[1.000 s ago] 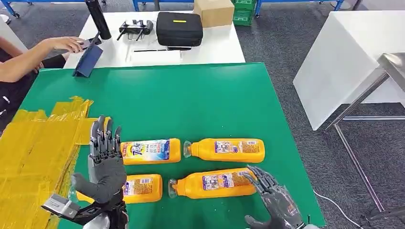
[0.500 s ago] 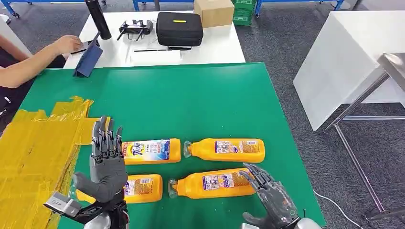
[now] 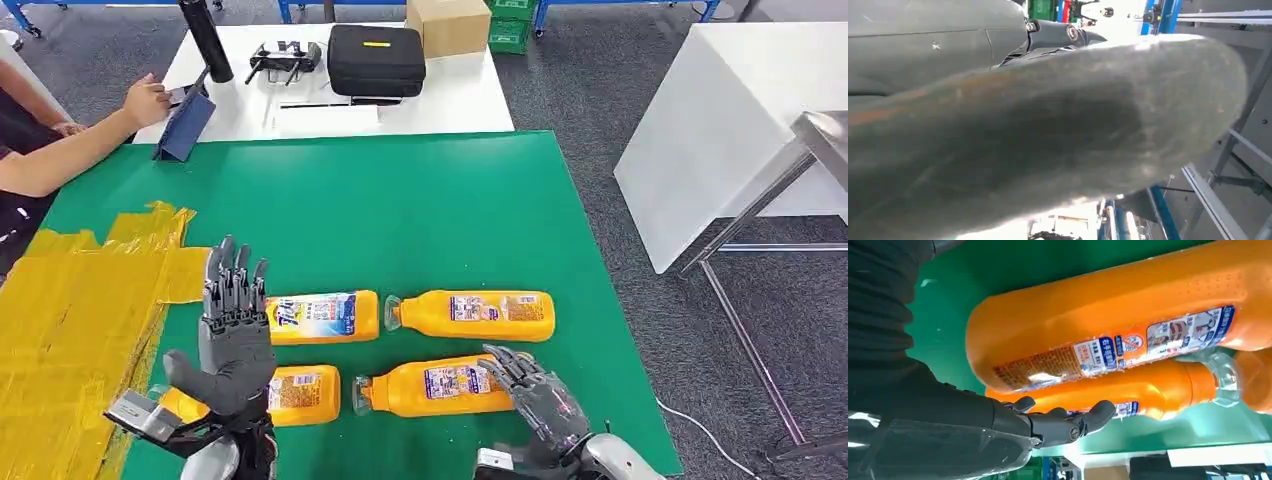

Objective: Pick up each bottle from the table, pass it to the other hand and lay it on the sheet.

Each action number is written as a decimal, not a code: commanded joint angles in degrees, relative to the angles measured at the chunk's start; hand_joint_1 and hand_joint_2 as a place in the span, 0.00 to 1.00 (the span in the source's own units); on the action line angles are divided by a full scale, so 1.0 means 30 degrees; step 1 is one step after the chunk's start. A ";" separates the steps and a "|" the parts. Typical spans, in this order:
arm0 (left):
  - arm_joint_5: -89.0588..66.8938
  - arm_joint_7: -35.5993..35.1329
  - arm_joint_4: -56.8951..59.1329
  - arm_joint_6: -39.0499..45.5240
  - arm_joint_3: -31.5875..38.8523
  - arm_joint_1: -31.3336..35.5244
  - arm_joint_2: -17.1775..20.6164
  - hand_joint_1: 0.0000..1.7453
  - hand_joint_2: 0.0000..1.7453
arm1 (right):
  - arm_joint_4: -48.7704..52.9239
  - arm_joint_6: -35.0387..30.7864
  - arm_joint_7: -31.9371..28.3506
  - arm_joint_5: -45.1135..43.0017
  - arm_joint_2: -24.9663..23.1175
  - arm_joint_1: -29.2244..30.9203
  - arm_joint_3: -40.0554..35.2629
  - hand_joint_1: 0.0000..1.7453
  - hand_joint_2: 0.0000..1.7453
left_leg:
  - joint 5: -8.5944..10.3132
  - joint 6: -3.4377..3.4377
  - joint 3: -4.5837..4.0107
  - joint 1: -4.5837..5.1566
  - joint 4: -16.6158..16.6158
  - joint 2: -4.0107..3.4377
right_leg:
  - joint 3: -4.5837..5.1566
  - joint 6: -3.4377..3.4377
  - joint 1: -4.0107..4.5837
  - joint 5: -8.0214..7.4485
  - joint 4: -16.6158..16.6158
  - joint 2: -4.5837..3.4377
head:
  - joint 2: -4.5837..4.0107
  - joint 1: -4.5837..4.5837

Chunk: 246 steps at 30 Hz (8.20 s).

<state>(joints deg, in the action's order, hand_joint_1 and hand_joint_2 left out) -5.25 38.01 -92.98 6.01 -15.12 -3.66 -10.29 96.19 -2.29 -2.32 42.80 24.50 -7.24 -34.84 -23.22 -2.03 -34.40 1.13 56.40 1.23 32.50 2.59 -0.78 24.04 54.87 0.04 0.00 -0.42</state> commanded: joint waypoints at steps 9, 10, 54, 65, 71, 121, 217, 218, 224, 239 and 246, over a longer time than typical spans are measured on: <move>0.0176 0.0664 0.2871 -0.0490 -0.0471 0.1881 -0.0107 0.00 0.00 | -0.6778 0.3524 0.0605 0.1384 -0.1130 0.3580 -0.2330 0.90 1.00 | -0.0028 0.0097 0.0109 -0.0053 0.0010 -0.0055 | -0.0118 -0.0055 0.0054 0.0009 -0.0032 -0.0012 | 0.0000 0.0007; 0.0228 0.0664 0.2926 -0.0547 -0.0557 0.2044 -0.0145 0.00 0.00 | -0.7289 0.3796 0.0603 0.1476 -0.1063 0.3778 -0.2609 1.00 1.00 | -0.0004 0.0056 0.0097 -0.0036 -0.0012 -0.0033 | -0.0102 -0.0031 0.0037 -0.0009 -0.0044 -0.0005 | 0.0000 0.0007; 0.5405 -0.1688 0.3955 -0.3572 0.2021 0.0009 -0.0214 0.00 1.00 | 0.2649 -0.1322 -0.9440 -1.1017 -0.7125 -0.0840 0.3997 1.00 1.00 | -0.0098 0.0062 0.0169 -0.0056 0.0009 -0.0105 | -0.0146 -0.0076 0.0057 0.0058 0.0012 -0.0083 | 0.0000 0.0000; 0.1804 -0.1254 0.6107 -0.6832 -0.0828 0.1704 0.0528 0.00 1.00 | -0.4967 0.1966 -0.5718 -0.9979 -0.8229 0.5006 0.0889 1.00 1.00 | -0.0059 0.0088 0.0188 -0.0067 -0.0013 -0.0220 | -0.0144 -0.0085 0.0071 -0.0010 -0.0021 -0.0148 | 0.0000 0.0000; 0.1221 -0.0400 0.5830 -0.7455 -0.1247 0.1711 0.0703 0.00 1.00 | -0.6768 0.3059 -0.4974 -0.9952 -0.8082 0.5469 -0.1622 1.00 1.00 | -0.0052 0.0070 0.0194 -0.0067 -0.0014 -0.0180 | -0.0170 -0.0071 0.0071 0.0017 -0.0018 -0.0130 | 0.0000 0.0007; 0.6936 -0.2269 0.3319 -1.1595 0.6419 0.2238 0.4401 1.00 1.00 | -0.6135 0.2824 -0.4030 -0.9148 -0.6813 0.6729 -0.3114 0.00 0.00 | -0.0018 0.0090 0.0043 -0.0087 0.0034 -0.0123 | -0.0023 -0.0063 0.0078 0.0032 0.0058 -0.0085 | 0.0000 0.0000; -1.2073 -0.4460 1.3551 0.4515 0.6249 1.2051 0.5426 0.00 0.00 | -2.1338 0.1224 0.5114 -0.3077 -1.4834 1.1944 -1.5408 1.00 1.00 | 0.0151 0.0205 -0.0083 -0.0122 -0.0010 -0.0028 | 0.0147 -0.0180 0.0092 -0.0052 0.0123 0.0029 | 0.0000 -0.0022; -1.0679 -0.3853 1.2548 0.4346 0.6500 1.1695 0.5146 0.00 0.00 | -2.1490 0.1315 0.5194 -0.3176 -1.4834 1.1934 -1.5252 1.00 1.00 | 0.0155 0.0199 -0.0082 -0.0116 -0.0012 -0.0039 | 0.0156 -0.0177 0.0087 -0.0061 0.0123 0.0011 | 0.0000 -0.0022; -0.8206 -0.3534 0.9340 0.3922 0.6715 1.0424 0.4638 0.00 0.00 | -2.1976 0.1434 0.5228 -0.3492 -1.4834 1.2025 -1.4852 1.00 1.00 | 0.0149 0.0210 -0.0035 -0.0122 -0.0009 -0.0059 | 0.0110 -0.0183 0.0095 -0.0066 0.0111 0.0000 | 0.0000 -0.0022; -0.1309 -0.0920 0.5558 0.7225 1.1482 0.7425 0.5118 0.00 0.00 | -1.8045 -0.2675 -0.1669 -0.8466 -1.2903 1.0185 -0.6344 1.00 1.00 | 0.0141 0.0217 0.0120 -0.0112 -0.0030 -0.0168 | 0.0002 -0.0203 0.0087 -0.0088 0.0104 -0.0112 | 0.0000 -0.0015; -0.0820 -0.0641 0.5327 0.7201 1.3301 0.5765 0.5346 0.00 0.00 | -1.2483 -0.2585 -0.3888 -0.8204 -1.0553 0.7964 -0.5114 1.00 1.00 | 0.0146 0.0261 0.0020 -0.0142 0.0000 -0.0109 | 0.0091 -0.0257 0.0109 -0.0079 0.0123 -0.0036 | 0.0000 -0.0007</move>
<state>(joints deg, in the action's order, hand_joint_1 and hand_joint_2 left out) -8.90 35.61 -75.47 27.10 16.31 18.86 5.03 40.11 -9.49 -4.79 18.78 -16.96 24.16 -59.23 -22.67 -1.40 -34.46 0.80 56.38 0.91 32.94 1.89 -0.54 23.70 55.30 -0.18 0.00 -0.44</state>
